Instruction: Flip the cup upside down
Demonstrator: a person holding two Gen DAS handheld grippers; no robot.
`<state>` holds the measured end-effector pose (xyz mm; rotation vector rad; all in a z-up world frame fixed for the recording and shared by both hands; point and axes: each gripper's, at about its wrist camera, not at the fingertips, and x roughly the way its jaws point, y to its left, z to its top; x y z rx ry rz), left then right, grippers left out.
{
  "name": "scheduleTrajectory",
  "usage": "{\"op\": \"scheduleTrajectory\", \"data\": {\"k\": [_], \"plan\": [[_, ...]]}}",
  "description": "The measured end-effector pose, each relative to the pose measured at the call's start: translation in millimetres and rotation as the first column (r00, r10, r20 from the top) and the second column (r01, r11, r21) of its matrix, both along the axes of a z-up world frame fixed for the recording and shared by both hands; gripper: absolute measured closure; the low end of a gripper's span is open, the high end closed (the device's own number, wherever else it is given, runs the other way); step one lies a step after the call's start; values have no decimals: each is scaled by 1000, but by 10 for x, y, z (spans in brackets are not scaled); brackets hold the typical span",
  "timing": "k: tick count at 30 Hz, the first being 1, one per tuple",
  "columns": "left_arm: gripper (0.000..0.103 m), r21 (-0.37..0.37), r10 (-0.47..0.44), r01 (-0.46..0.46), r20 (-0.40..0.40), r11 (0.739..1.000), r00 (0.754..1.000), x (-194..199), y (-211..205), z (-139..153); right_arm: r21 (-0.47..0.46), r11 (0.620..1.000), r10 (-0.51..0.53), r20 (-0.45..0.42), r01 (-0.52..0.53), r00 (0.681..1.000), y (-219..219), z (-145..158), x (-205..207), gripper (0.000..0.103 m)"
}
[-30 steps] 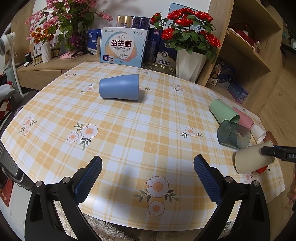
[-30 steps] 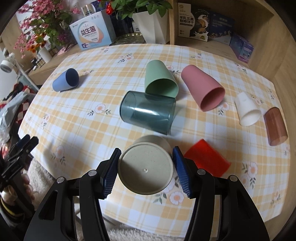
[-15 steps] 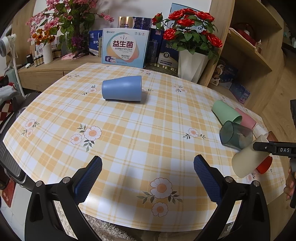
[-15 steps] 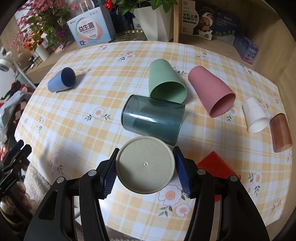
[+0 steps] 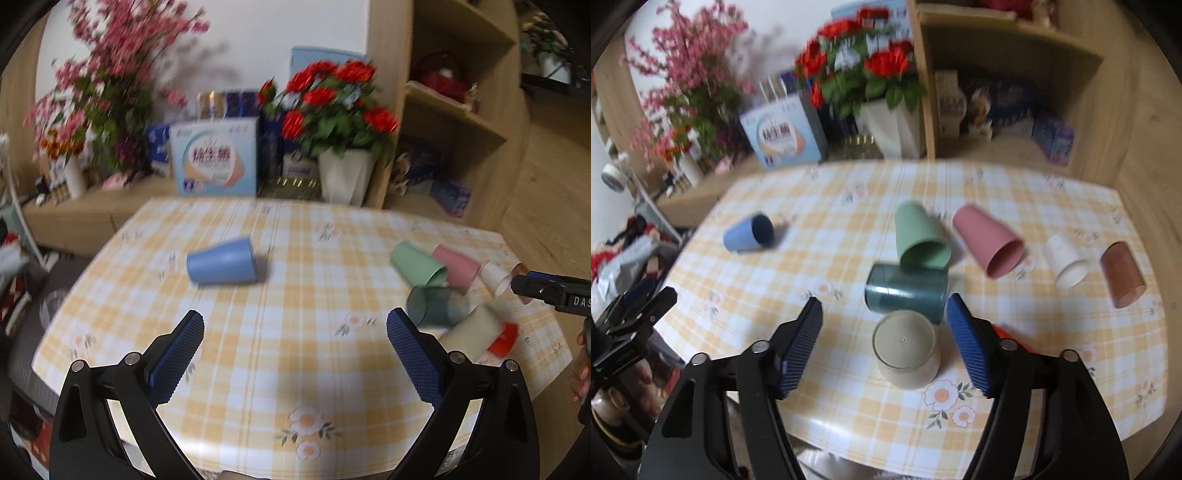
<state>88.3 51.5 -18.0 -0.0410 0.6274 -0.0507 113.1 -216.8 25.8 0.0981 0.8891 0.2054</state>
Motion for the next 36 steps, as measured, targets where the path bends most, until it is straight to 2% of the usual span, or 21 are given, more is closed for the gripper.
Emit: {"op": "scheduleTrajectory", "data": {"k": [4, 6, 11, 17, 22, 36], "plan": [[6, 2, -47, 47, 66, 999, 997, -88, -101, 354, 32, 998, -57, 99, 54, 993, -119, 289, -256, 28], [6, 0, -63, 64, 82, 998, 995, -125, -145, 458, 43, 995, -99, 137, 94, 986, -185, 400, -382, 16], [6, 15, -96, 95, 113, 995, 989, -241, -310, 644, 74, 988, -149, 216, 136, 965, -309, 553, -626, 16], [6, 62, -137, 128, 154, 990, 979, -367, -532, 749, 27, 984, -174, 303, 174, 937, -292, 671, -813, 15], [6, 52, -138, 131, 160, 990, 977, -392, -581, 794, 34, 985, -174, 314, 172, 933, -297, 722, -844, 15], [6, 80, -114, 101, 187, 992, 976, -424, -561, 864, 12, 980, -190, 339, 198, 921, -273, 799, -896, 15]]}}
